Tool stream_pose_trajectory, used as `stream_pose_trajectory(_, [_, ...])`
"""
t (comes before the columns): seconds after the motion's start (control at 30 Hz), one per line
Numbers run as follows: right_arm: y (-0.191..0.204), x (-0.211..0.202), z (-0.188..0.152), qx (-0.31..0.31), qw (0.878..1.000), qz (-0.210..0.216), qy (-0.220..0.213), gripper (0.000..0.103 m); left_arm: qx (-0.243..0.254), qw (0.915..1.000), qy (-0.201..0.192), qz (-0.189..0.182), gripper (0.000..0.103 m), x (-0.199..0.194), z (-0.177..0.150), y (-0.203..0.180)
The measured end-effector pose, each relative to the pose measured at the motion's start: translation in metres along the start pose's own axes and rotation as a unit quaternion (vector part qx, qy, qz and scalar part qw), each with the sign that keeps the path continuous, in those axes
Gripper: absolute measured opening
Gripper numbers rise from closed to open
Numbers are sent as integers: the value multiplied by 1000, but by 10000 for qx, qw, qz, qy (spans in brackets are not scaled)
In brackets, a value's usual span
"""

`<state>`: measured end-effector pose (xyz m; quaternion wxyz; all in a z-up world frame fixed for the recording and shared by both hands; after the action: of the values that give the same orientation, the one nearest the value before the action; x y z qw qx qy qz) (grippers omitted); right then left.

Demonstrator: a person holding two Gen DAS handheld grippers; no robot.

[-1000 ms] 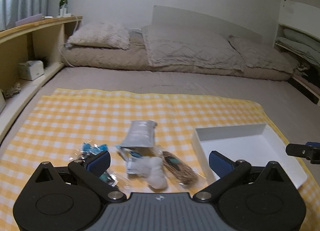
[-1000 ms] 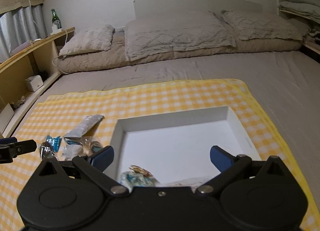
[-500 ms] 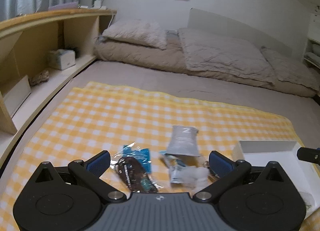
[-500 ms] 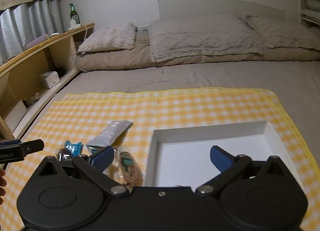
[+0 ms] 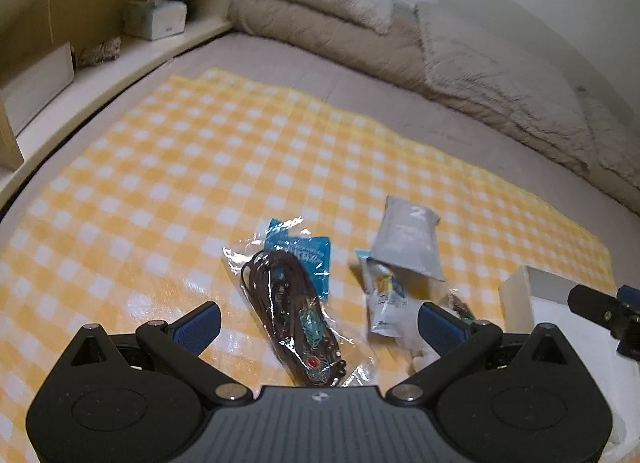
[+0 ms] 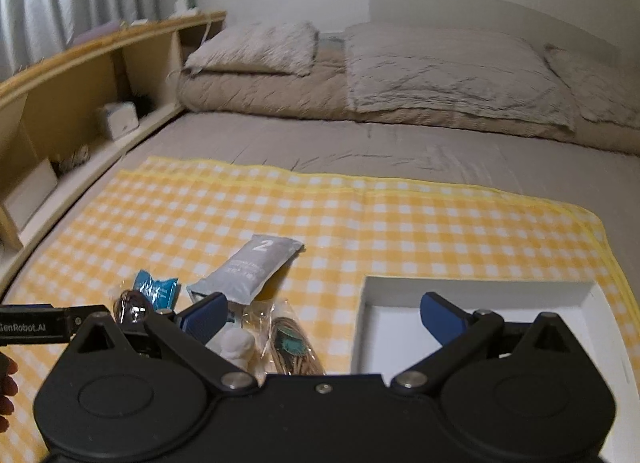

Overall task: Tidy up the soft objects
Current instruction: 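Grasp the brown cord bag with left gripper while right grasps the beige leaf-charm bag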

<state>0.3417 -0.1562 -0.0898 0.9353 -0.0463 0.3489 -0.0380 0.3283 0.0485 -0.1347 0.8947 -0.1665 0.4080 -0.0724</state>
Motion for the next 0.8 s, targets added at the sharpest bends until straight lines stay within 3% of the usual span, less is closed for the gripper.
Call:
stream_pose_trajectory(0.2, [21,27,-6,-832,9965,-84,-36,102,119,9990,230,352,103,34,0,9])
stream_pose_trajectory(0.27, [26,35,-9,-1173,9929,-187,-76,97,179,9983,309,465,103,45,0,13])
stream_pose_trajectory(0.5, [38,62,-24,-2145,9756,-455,-98,94,543,9946,557,692,103,73,-5,22])
stream_pose_trajectory(0.8, [62,84,-52,-3068,9509,-409,76,94,1228,9838,940,906,103,74,-14,30])
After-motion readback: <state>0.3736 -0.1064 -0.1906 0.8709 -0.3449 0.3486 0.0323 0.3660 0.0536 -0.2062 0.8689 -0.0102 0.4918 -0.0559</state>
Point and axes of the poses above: each gripper's, at about its wrist camera, not at the fingertips, and x roughly the way its jaws point, y to its left, z to its top, the point moved 6 cm from there along x, roughly the way its jaws point, and after that the axes turned 13 degrees about -z, right-handed, at the moved point
